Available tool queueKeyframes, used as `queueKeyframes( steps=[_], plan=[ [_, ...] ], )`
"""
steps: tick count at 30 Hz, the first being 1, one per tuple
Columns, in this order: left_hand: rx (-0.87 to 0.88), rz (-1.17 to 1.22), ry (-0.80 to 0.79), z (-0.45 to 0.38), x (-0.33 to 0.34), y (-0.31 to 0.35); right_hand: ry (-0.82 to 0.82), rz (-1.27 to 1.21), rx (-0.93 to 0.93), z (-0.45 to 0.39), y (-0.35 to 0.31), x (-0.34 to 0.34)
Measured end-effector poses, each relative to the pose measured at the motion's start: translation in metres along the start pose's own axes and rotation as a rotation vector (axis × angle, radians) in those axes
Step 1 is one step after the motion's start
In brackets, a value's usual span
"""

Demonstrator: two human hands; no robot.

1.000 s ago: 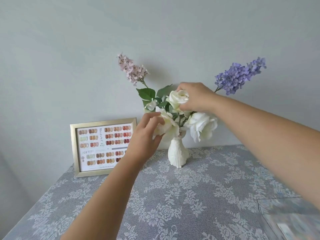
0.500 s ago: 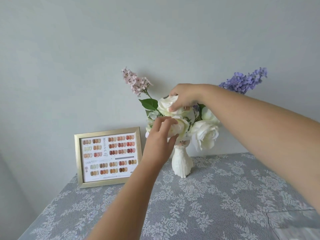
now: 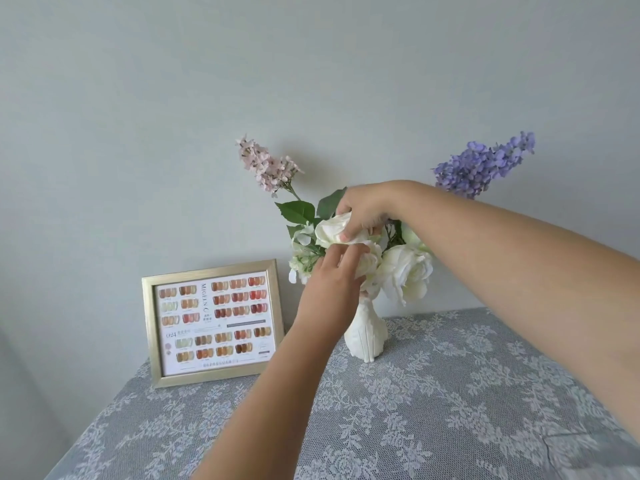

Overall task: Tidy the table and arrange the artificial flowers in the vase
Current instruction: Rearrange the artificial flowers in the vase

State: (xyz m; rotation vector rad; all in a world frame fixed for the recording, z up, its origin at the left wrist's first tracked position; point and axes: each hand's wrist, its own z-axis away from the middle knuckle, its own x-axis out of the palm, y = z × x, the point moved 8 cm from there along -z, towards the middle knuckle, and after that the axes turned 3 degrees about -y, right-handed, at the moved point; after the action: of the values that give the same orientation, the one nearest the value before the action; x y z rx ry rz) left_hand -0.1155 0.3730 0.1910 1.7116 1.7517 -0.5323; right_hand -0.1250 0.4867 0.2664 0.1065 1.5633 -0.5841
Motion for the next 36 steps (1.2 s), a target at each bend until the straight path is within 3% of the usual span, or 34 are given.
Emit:
queueKeyframes(
  steps=[10, 12, 17, 19, 22, 24, 27, 31, 36],
  plan=[
    [-0.073, -0.024, 0.004, 0.006, -0.005, -0.013, 0.009, -0.003, -0.003, 0.012, 0.001, 0.003],
    [-0.074, -0.005, 0.01, 0.007, -0.008, -0.016, 0.131, 0.104, -0.044, 0.028, 0.002, -0.01],
    [-0.054, 0.056, 0.006, 0.004, -0.014, -0.026, 0.672, -0.159, -0.36, 0.12, 0.015, 0.0],
    [-0.073, 0.102, -0.011, 0.002, -0.014, -0.031, 0.788, 0.009, -0.375, 0.141, 0.025, 0.037],
    [-0.108, 0.148, -0.037, -0.003, -0.012, -0.036, 0.801, 0.294, -0.2, 0.134, 0.044, 0.086],
    [-0.109, 0.156, -0.055, -0.004, -0.011, -0.037, 0.814, 0.347, -0.112, 0.122, 0.054, 0.097],
    [-0.082, 0.129, -0.078, -0.006, -0.012, -0.035, 0.865, 0.371, -0.125, 0.11, 0.055, 0.095],
    [-0.053, 0.075, -0.137, -0.01, -0.015, -0.039, 0.895, 0.189, -0.185, 0.101, 0.053, 0.07],
    [-0.033, 0.023, -0.15, -0.016, -0.019, -0.041, 0.737, -0.115, -0.091, 0.083, 0.066, 0.027]
  ],
)
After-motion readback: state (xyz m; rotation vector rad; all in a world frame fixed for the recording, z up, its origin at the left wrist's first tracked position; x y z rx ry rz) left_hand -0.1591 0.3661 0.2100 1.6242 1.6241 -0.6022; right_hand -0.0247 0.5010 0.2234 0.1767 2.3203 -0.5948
